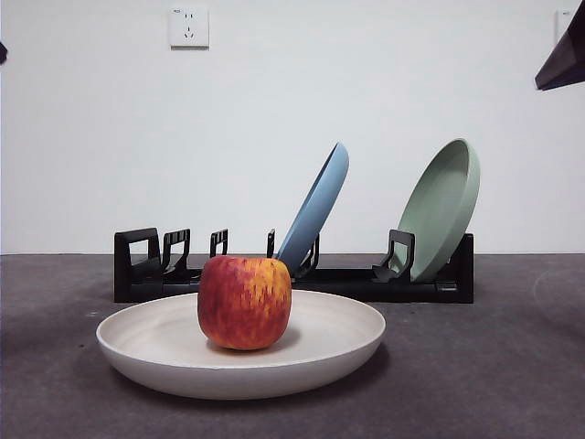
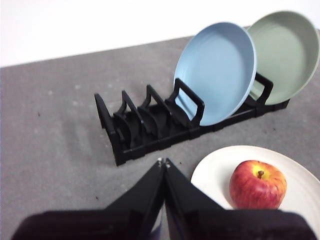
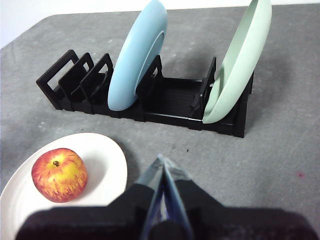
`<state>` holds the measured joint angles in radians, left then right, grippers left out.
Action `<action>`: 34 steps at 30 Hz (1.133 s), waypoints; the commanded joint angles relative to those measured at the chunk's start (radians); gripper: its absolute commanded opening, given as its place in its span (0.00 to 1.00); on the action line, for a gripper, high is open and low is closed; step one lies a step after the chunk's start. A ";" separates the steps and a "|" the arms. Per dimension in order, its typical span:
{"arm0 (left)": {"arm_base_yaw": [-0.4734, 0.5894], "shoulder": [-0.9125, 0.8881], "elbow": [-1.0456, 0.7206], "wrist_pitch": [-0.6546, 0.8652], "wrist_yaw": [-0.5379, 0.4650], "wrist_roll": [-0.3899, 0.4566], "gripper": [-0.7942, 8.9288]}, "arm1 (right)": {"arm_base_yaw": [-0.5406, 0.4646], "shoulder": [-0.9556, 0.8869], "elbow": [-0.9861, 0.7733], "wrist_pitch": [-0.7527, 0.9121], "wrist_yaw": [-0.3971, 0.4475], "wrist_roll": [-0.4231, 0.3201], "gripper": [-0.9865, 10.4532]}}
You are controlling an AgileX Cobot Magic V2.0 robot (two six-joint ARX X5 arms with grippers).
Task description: Take the yellow plate from the plate rack,put the plate on the table,take the apple from the table,put the apple in the plate
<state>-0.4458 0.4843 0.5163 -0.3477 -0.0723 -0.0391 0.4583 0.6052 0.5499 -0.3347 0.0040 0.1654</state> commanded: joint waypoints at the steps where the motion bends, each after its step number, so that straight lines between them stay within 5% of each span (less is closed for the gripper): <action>1: 0.002 0.011 -0.004 0.001 -0.003 -0.014 0.08 | 0.001 -0.001 -0.006 0.009 0.003 0.020 0.09; 16: 0.019 -0.011 -0.004 -0.027 -0.008 0.034 0.08 | 0.000 -0.001 -0.006 0.008 0.003 0.020 0.09; 24: 0.217 -0.159 -0.034 -0.005 0.030 0.055 0.08 | 0.000 -0.001 -0.006 0.008 0.003 0.020 0.09; 34: 0.367 -0.380 -0.308 0.168 0.051 0.069 0.08 | 0.000 -0.001 -0.006 0.008 0.003 0.020 0.09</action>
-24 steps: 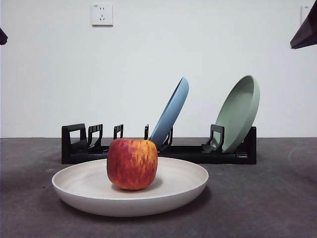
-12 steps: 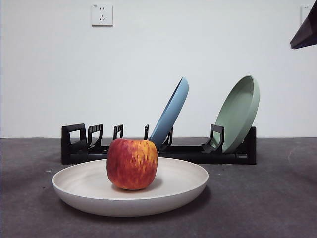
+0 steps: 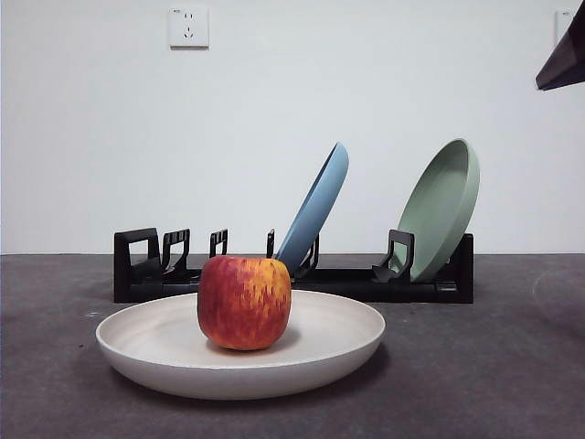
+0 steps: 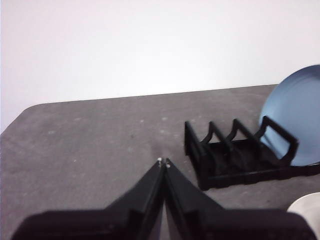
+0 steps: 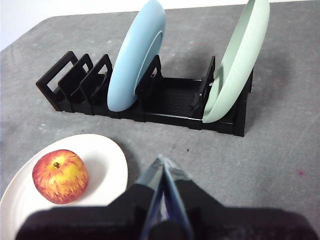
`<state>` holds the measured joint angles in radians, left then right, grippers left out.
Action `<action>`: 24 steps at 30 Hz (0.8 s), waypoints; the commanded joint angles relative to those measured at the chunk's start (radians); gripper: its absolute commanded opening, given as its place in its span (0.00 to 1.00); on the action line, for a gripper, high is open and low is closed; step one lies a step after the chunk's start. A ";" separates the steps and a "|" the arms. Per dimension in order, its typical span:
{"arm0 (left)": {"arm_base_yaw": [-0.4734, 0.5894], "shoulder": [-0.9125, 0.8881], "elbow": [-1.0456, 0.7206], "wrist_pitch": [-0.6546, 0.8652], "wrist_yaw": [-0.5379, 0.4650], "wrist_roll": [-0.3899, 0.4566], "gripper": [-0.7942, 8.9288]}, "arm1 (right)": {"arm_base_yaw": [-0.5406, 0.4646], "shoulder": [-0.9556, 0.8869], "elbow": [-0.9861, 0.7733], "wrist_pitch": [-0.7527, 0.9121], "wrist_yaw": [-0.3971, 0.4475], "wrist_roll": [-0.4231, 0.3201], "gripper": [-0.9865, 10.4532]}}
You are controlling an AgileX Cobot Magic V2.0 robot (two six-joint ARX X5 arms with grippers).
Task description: Take the yellow plate from the plate rack,put the plate on the table,take the apple from the table,put the apple in the plate
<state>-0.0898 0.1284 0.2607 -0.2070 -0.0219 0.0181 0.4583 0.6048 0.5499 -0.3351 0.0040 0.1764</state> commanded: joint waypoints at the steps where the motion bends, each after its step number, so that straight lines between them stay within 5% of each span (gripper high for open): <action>1: 0.016 -0.035 -0.081 0.040 -0.001 0.012 0.08 | 0.000 -0.001 -0.006 0.008 0.003 0.009 0.09; 10: 0.025 -0.104 -0.246 0.076 0.000 -0.013 0.08 | 0.000 -0.001 -0.006 0.008 0.003 0.009 0.09; 24: 0.024 -0.126 -0.257 0.019 0.006 -0.018 0.08 | 0.000 -0.001 -0.006 0.008 0.003 0.009 0.09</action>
